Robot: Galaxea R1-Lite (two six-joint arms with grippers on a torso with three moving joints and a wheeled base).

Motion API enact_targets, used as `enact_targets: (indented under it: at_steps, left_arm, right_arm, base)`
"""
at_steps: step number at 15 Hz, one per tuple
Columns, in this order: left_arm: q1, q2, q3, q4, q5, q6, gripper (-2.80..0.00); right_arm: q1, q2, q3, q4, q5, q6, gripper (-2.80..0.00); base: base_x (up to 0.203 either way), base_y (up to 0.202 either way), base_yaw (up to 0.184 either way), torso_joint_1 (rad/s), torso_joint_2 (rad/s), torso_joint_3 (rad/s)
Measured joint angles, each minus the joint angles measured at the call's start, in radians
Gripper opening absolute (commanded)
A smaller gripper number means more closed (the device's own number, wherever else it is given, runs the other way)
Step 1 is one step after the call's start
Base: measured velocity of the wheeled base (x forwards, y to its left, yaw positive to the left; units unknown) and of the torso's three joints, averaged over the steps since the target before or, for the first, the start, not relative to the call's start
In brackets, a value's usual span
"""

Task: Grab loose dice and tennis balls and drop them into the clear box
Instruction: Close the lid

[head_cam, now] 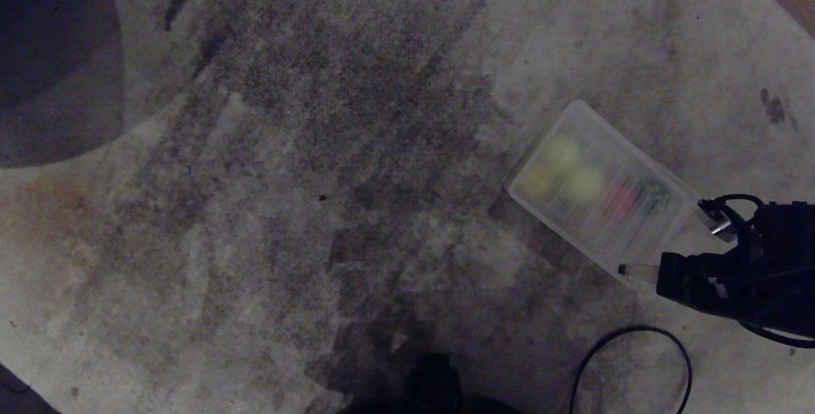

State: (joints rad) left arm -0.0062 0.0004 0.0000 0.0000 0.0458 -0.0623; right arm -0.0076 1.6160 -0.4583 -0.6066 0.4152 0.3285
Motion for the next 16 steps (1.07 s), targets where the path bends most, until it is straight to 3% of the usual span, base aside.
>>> enact_targets:
  at_steps: [4, 16]
  left_arm:
    - [0.000, 0.000, 0.000, 0.000, -0.001, 0.000, -2.80]
    - [0.000, 0.000, 0.000, 0.000, 0.000, 0.000, -2.80]
  right_arm:
    - [0.011, 0.020, -0.020, 0.010, 0.087, 0.000, -2.80]
    - [-0.016, 0.190, -0.100, 0.016, 0.082, -0.011, -2.80]
  base:
    - [0.000, 0.000, 0.000, 0.000, 0.00, 0.000]
    - [0.000, 0.000, 0.000, 0.000, 0.00, 0.000]
